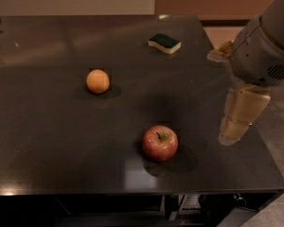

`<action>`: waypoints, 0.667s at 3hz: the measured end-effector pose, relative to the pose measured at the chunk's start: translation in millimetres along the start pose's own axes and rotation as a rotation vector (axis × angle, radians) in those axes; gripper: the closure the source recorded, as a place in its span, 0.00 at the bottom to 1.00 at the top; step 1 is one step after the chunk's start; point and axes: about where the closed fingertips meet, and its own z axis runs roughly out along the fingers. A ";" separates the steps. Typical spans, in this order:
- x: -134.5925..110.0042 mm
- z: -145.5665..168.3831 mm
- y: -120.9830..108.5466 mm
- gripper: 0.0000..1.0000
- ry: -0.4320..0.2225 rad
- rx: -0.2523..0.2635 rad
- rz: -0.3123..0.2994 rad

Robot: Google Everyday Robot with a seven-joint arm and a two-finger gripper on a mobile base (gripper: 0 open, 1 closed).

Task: Pick apple

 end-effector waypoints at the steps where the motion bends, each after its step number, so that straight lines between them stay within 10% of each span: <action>1: -22.7 31.2 12.4 0.00 -0.032 -0.034 -0.064; 2: -38.9 63.6 23.7 0.00 -0.063 -0.080 -0.095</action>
Offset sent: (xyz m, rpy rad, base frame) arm -0.0088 0.0842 -0.0898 0.0683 0.0970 0.1809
